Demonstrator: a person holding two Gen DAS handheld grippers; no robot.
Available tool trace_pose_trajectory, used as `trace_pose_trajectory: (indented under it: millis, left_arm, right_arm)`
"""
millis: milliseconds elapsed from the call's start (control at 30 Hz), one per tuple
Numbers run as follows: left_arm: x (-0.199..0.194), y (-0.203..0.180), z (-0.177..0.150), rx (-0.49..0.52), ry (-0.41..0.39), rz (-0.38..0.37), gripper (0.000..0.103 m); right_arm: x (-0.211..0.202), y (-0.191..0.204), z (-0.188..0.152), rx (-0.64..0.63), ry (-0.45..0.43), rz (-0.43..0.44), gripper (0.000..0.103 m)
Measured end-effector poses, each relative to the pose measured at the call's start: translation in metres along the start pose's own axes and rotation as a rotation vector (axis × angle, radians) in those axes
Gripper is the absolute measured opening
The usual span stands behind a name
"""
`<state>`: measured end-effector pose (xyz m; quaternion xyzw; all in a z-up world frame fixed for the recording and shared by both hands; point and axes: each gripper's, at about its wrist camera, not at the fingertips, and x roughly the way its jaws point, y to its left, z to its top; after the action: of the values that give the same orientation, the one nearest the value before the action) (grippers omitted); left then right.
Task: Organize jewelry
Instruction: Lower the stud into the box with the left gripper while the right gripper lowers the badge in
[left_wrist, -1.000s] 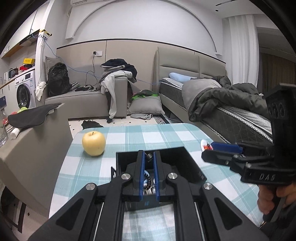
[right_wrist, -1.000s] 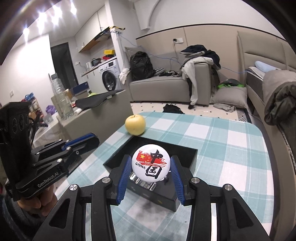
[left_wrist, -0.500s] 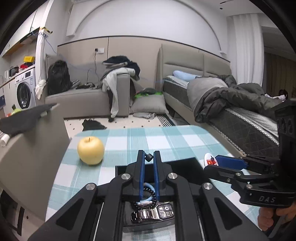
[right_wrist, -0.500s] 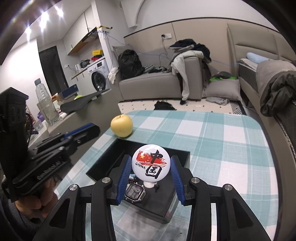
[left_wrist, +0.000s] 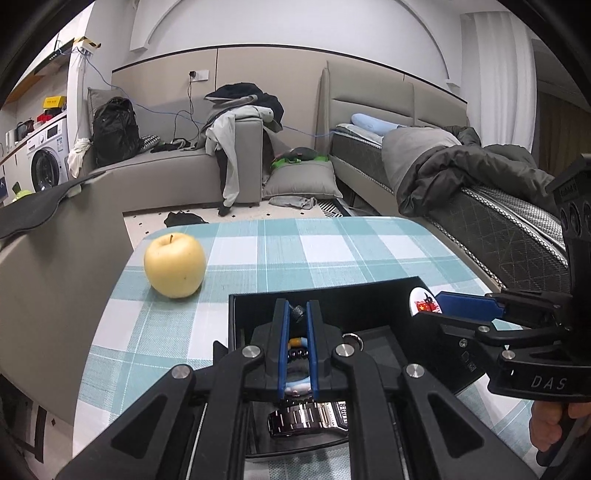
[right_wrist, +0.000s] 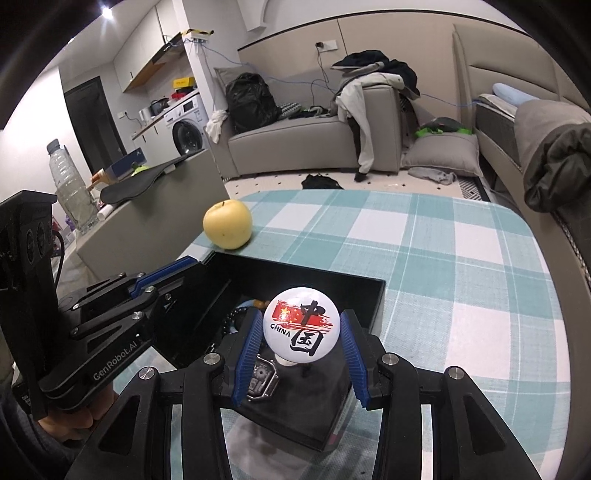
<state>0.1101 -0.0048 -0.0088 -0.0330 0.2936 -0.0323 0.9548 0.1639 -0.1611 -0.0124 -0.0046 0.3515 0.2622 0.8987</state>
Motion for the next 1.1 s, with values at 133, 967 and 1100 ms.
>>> trace_pose_trajectory:
  millis: [133, 967, 1100]
  left_arm:
    - [0.003, 0.000, 0.000, 0.001, 0.011, -0.004, 0.005]
    - [0.009, 0.005, -0.009, -0.017, 0.059, -0.018, 0.005]
    - [0.011, 0.005, -0.008, -0.021, 0.063, -0.023, 0.005]
  right_arm:
    - [0.005, 0.004, 0.000, -0.009, 0.009, -0.006, 0.042]
    - [0.023, 0.009, 0.004, 0.027, 0.053, -0.033, 0.042]
    - [0.026, 0.010, 0.003, 0.027, 0.063, -0.034, 0.042]
